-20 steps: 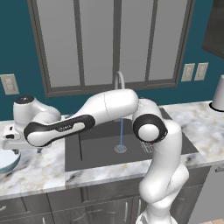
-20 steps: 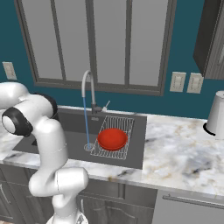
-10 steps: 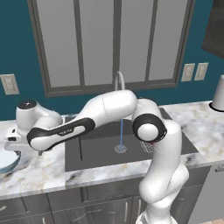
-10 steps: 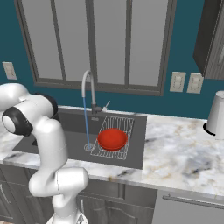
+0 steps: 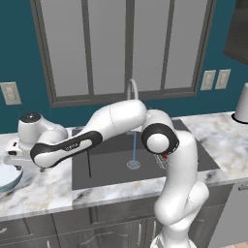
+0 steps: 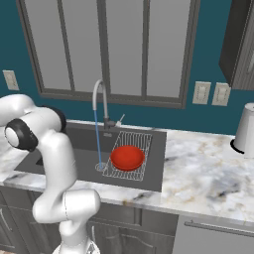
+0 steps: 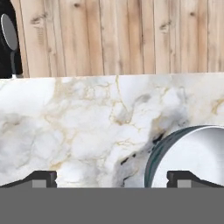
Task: Rinse each bowl for a few seconds and place them down in the sink or on the counter.
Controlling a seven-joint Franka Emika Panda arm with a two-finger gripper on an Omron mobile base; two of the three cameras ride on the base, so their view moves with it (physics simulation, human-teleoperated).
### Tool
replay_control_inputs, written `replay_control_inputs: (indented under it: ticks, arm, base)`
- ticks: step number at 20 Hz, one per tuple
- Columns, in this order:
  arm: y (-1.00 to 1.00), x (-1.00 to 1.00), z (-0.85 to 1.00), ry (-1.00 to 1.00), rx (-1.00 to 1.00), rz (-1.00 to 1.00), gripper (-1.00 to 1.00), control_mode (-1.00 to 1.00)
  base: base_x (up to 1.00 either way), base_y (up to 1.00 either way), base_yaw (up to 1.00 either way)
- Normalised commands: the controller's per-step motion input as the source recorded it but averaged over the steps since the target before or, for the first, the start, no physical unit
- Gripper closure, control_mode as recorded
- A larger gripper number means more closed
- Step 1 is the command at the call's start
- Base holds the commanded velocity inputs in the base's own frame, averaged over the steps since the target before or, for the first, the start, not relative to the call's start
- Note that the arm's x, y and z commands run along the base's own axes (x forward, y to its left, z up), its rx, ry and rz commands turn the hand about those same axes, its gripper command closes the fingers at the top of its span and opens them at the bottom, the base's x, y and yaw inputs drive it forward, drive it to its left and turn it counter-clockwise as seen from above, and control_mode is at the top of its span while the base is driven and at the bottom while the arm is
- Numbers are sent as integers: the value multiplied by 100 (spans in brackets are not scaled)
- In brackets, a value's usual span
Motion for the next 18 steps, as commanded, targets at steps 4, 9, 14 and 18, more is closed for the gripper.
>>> replay_control_inputs:
  ticks: [4,9,14,18]
  arm:
    - [34,17,0,0,0,-3,-100,-100]
    - [16,10,-4,0,0,-2,-100,-100]
    - [0,1,-7,0,0,-1,-100,-100]
    - [0,0,-7,0,0,-1,-100,-100]
  base:
    - [0,0,0]
    - [0,0,0]
    - [0,0,0]
    - [0,0,0]
